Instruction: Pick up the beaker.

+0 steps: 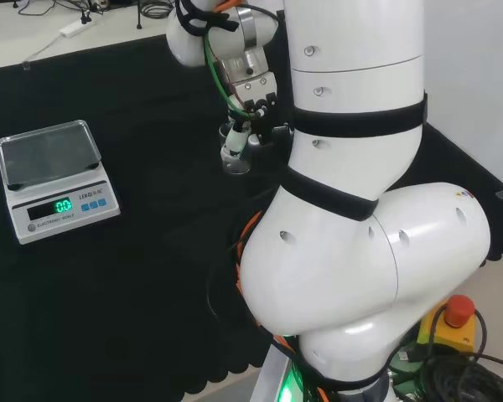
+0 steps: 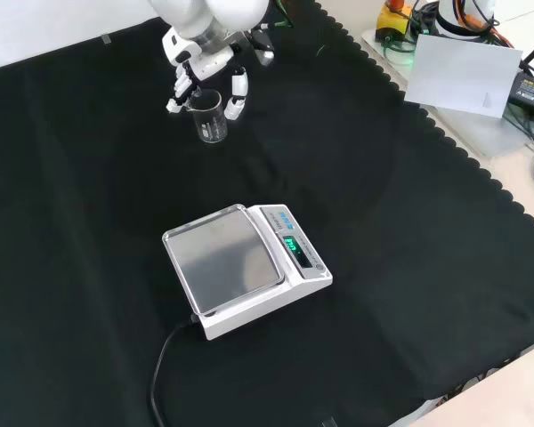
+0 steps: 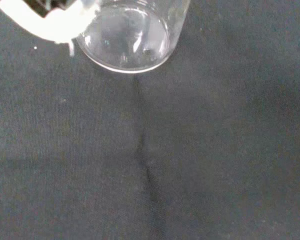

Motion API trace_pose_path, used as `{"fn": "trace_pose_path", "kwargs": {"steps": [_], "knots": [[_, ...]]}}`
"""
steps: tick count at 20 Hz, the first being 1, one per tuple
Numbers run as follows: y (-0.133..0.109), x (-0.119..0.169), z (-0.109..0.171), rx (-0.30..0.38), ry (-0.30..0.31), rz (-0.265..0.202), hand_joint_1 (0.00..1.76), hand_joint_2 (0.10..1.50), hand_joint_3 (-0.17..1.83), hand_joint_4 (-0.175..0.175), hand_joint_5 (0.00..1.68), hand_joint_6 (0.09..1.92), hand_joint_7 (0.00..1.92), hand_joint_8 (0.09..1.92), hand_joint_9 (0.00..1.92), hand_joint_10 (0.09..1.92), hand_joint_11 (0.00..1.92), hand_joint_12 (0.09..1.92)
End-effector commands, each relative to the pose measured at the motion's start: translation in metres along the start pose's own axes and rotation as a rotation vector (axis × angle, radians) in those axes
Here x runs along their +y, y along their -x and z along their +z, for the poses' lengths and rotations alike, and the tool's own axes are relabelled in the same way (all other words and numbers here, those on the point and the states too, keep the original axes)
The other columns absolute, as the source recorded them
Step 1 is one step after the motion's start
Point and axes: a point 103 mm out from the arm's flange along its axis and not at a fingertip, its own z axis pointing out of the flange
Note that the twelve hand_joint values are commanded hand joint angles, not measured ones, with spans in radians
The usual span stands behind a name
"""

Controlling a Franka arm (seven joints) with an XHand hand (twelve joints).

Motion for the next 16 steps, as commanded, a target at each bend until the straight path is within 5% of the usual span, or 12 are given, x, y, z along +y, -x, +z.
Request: {"fn": "trace_pose_path", "kwargs": {"steps": [1, 4, 10, 16], "knots": [[-0.009, 0.0, -0.006, 0.01, 0.1, 0.045, 0.85, 0.55, 0.54, -0.018, 0.46, 0.1, 0.53, 0.76, 0.87, 0.8, 0.7, 1.3], [-0.015, 0.001, -0.008, 0.017, 0.128, 0.049, 0.87, 0.54, 0.57, -0.011, 0.56, 0.19, 0.66, 0.72, 0.95, 0.76, 0.78, 1.27], [-0.026, 0.005, -0.009, -0.001, 0.132, 0.036, 0.93, 0.55, 0.61, 0.009, 0.62, 0.8, 0.8, 0.69, 1.02, 0.72, 0.83, 1.25], [-0.029, 0.004, -0.009, -0.004, 0.137, 0.031, 0.96, 0.56, 0.62, 0.014, 0.71, 0.91, 0.86, 0.7, 1.04, 0.72, 0.84, 1.25]]}}
